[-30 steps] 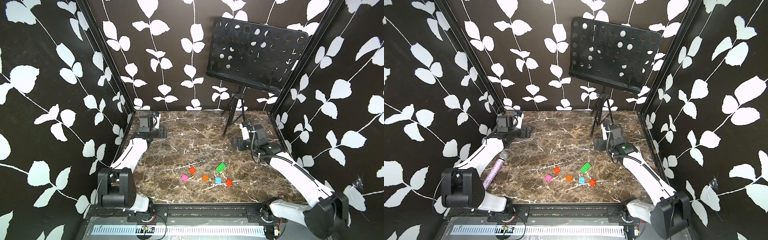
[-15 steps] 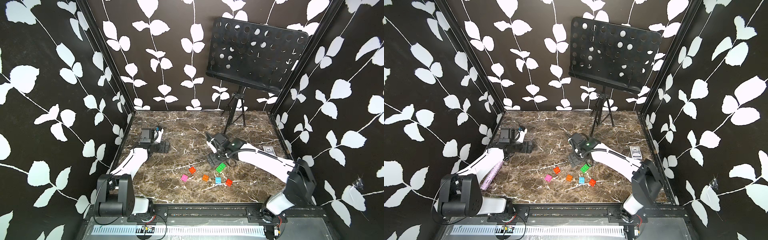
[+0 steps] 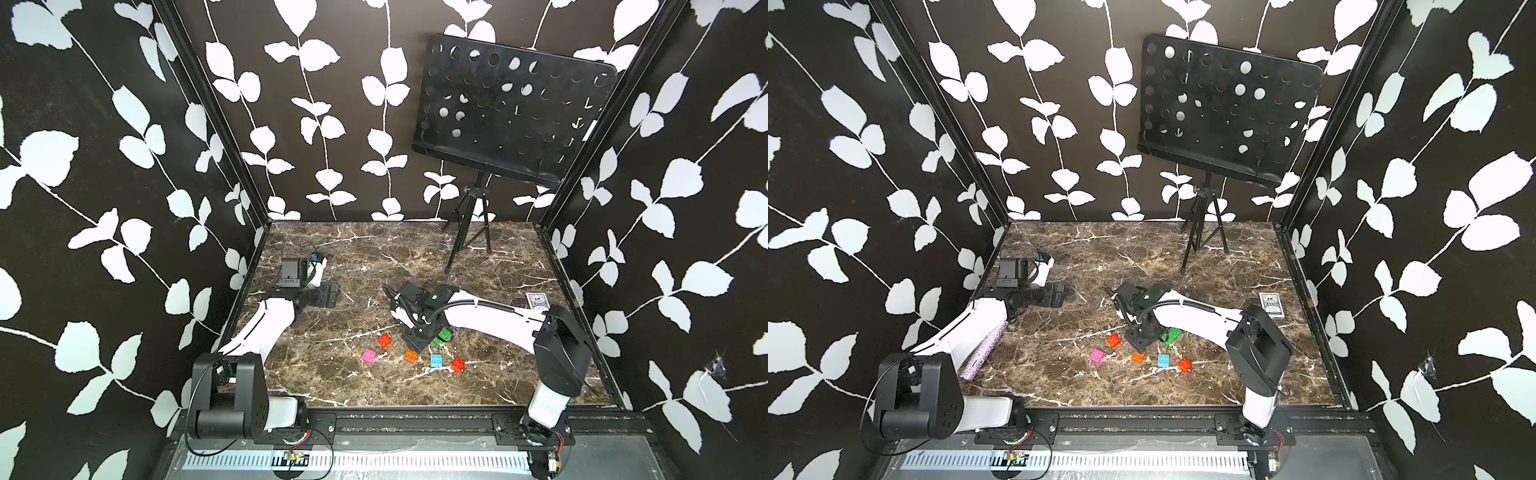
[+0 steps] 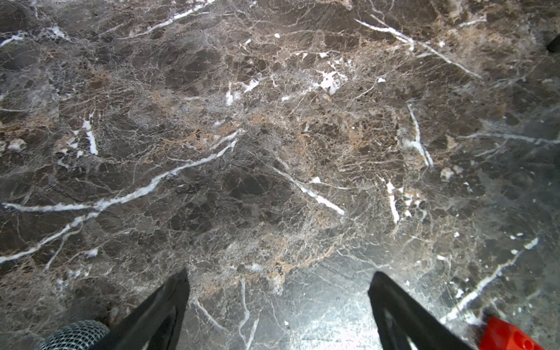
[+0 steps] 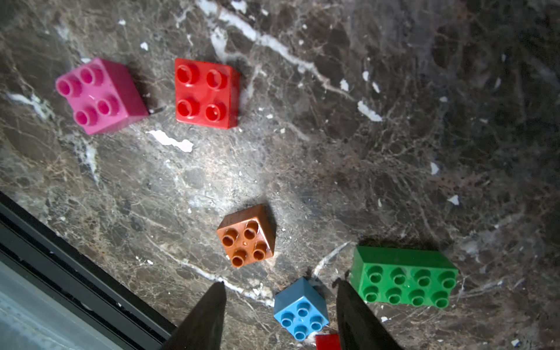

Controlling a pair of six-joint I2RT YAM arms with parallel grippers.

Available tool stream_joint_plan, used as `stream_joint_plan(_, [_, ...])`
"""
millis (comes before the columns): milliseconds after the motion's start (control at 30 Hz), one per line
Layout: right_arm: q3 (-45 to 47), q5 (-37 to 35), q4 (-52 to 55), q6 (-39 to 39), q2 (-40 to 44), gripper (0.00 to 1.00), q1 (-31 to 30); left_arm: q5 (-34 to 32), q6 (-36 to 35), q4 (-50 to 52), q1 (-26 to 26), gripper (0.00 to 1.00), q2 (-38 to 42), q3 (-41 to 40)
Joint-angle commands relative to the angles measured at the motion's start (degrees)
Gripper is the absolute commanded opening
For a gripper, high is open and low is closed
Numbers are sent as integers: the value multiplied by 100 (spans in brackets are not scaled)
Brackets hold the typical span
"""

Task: Assemble the letter y with lego
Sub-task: Pick up the lego brick from the center of the board.

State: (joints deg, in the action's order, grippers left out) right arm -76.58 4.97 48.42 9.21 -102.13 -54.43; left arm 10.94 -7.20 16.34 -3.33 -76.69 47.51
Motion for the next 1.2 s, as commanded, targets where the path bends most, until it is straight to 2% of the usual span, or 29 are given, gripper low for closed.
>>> stream_joint_plan(0, [-123, 98, 170, -634, -129, 56, -116, 24, -132, -98, 30, 95, 189, -102])
stream_joint_plan(200, [6, 370, 26, -870, -302, 55, -227, 70, -142, -166, 34, 95, 165, -139])
stream_joint_plan(867, [330, 319, -328, -965, -773, 50, -264, 128, -145, -176, 57, 95, 145, -172])
stream_joint_plan(1000, [406, 294, -368, -956, -791, 47, -265, 128, -141, -184, 55, 95, 131, -180])
stream_joint_plan(1167, [451, 104, -381, -1118, -689, 36, -279, 137, -141, -192, 66, 95, 145, -201])
